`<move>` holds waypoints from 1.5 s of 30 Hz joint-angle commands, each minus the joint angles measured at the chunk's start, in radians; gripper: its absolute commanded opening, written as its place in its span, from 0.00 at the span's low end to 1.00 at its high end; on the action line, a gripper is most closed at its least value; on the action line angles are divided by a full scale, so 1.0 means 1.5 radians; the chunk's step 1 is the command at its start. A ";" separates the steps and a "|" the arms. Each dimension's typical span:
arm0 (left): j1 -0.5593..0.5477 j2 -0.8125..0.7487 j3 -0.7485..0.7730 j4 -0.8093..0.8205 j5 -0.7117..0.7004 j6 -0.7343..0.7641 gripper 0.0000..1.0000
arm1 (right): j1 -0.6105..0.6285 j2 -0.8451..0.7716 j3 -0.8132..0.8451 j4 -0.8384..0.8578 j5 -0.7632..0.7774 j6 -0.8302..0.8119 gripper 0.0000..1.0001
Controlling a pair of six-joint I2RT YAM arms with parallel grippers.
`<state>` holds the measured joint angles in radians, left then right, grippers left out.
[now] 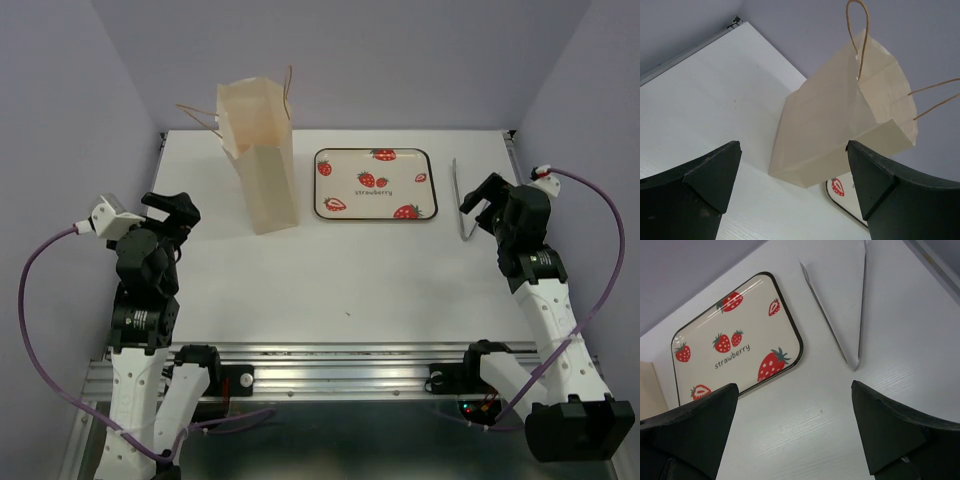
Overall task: Take the fake bread out of the paper bag
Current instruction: Adjust the paper bag at the center of the board.
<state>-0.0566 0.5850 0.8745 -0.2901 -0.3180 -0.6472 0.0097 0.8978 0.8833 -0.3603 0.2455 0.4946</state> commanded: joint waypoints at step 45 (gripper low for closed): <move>0.003 0.660 0.501 0.034 0.219 0.242 0.99 | 0.002 0.048 0.000 0.083 -0.056 -0.041 1.00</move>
<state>-0.0570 1.5391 1.5215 -0.2291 0.0002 -0.3450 0.0097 0.9936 0.8536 -0.2836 0.1768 0.4484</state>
